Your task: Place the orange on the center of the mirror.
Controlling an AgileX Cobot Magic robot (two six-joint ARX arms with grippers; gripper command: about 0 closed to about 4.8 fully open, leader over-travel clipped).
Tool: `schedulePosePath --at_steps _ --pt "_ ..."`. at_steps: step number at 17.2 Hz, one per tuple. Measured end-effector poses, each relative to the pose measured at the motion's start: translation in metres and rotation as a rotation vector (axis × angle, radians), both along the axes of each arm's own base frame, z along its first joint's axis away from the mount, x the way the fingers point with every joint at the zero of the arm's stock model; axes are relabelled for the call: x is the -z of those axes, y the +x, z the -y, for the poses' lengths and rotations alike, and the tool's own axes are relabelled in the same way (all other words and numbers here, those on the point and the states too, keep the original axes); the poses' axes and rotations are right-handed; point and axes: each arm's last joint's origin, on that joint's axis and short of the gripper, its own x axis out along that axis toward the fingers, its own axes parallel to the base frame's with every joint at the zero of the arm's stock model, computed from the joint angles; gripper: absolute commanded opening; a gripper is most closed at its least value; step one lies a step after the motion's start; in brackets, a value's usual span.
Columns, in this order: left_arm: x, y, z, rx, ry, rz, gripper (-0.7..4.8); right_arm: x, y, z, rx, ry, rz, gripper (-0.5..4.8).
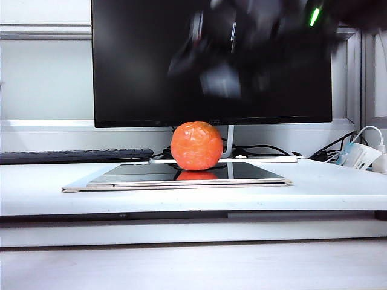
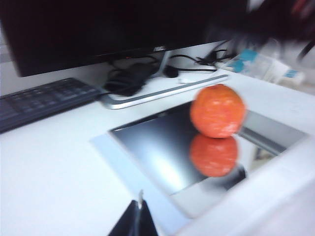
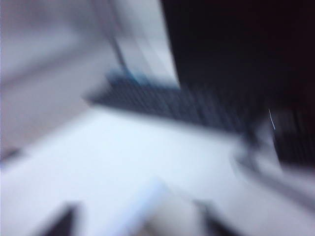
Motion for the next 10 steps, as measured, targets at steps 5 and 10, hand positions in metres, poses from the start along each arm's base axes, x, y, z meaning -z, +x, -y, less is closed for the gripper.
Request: schedulePosePath --at_steps 5,10 --pt "0.000 0.008 -0.024 -0.259 0.000 -0.001 -0.05 -0.098 -0.066 0.042 0.001 0.168 0.272 -0.08" --pt "0.000 0.010 -0.037 -0.402 0.000 0.000 -0.05 -0.140 -0.156 0.109 0.372 0.087 0.391 -0.07"
